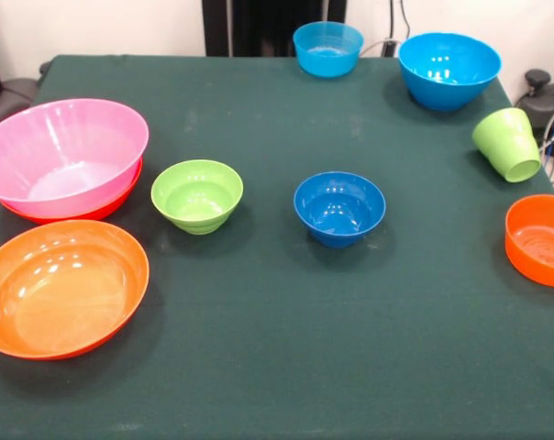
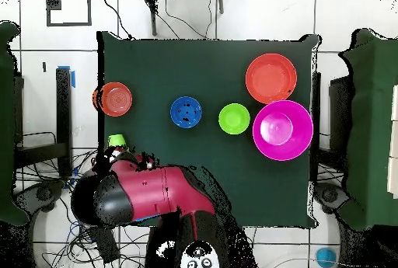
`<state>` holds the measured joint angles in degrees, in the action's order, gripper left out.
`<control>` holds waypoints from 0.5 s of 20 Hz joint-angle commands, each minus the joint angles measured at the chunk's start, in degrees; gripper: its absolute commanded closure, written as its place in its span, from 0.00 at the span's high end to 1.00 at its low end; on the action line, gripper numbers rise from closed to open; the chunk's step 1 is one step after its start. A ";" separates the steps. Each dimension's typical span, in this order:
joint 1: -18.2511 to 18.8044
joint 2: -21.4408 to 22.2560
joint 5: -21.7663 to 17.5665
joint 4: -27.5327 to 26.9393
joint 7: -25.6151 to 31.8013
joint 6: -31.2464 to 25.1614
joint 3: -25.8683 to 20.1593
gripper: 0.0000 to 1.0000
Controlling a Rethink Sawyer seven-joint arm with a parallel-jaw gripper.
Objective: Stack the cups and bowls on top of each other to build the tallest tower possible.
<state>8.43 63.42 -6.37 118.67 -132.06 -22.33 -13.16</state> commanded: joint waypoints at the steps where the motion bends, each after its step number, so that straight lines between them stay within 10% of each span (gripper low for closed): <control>1: 0.69 1.91 -0.99 5.13 0.25 -6.81 0.12 1.00; 10: 1.29 -0.46 -2.00 2.66 0.92 -7.66 -0.42 1.00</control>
<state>8.57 66.15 -6.39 119.30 -132.06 -22.76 -13.17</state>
